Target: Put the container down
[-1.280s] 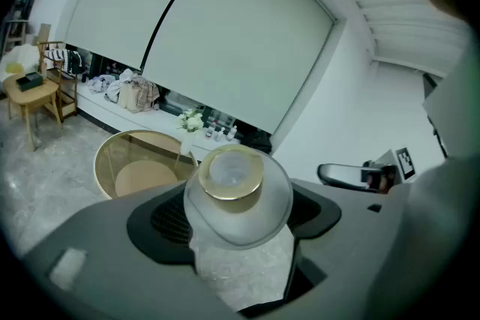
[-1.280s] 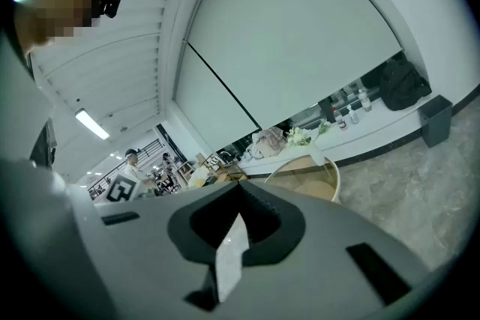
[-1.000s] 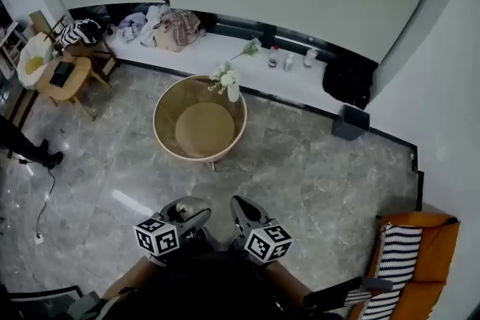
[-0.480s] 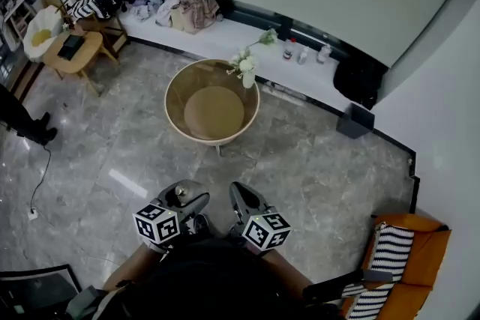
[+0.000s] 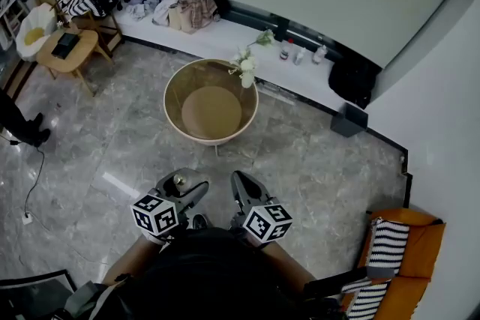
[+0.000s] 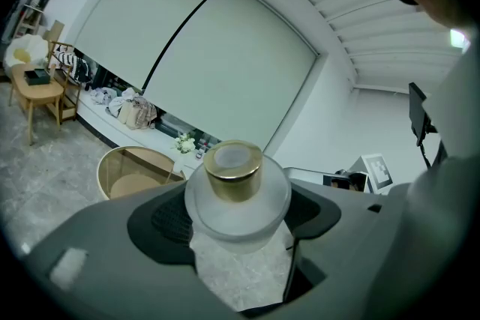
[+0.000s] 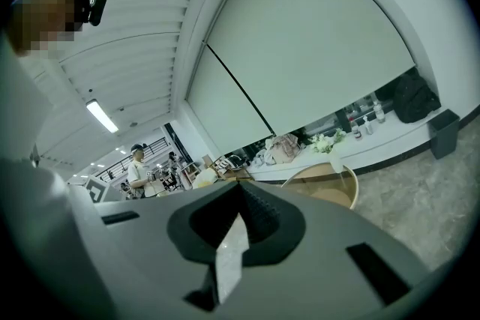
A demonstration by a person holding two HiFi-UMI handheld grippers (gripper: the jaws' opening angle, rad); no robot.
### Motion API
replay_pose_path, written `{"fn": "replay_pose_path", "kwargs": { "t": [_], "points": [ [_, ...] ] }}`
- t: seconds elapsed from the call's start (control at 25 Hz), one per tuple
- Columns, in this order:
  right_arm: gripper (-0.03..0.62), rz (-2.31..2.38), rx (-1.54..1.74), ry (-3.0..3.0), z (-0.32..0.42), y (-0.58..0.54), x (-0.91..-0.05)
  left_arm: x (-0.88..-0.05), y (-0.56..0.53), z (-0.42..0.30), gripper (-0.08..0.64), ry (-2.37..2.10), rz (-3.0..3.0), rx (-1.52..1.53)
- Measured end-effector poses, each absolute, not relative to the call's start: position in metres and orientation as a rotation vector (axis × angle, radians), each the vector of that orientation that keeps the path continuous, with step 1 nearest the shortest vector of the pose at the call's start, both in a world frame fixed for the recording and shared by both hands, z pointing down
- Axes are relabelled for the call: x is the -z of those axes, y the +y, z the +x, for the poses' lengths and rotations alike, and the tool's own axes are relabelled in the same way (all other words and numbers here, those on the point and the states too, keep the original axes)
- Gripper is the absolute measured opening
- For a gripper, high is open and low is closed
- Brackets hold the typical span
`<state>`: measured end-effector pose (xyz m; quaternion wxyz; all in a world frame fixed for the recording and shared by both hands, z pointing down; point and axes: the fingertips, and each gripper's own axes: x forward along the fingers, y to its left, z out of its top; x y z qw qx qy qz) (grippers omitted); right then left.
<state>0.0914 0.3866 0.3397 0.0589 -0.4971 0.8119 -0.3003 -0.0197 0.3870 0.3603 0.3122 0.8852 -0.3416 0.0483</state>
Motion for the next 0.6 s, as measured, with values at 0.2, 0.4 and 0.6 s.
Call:
{"fn": "replay_pose_path", "kwargs": {
  "t": [0.2, 0.4, 0.6],
  "points": [
    [0.006, -1.551, 0.9, 2.438, 0.072, 0.385, -0.338, -0.358, 0.38, -0.038, 0.348, -0.858, 2.355, -0.107],
    [0.006, -1.573, 0.939, 2.425, 0.053, 0.382, -0.346, -0.364, 0.374, -0.056, 0.348, -0.827, 2.35, -0.113],
    [0.006, -1.586, 0.989, 2.415, 0.04, 0.38, -0.355, -0.374, 0.373, -0.075, 0.347, -0.829, 2.321, -0.115]
  ]
}}
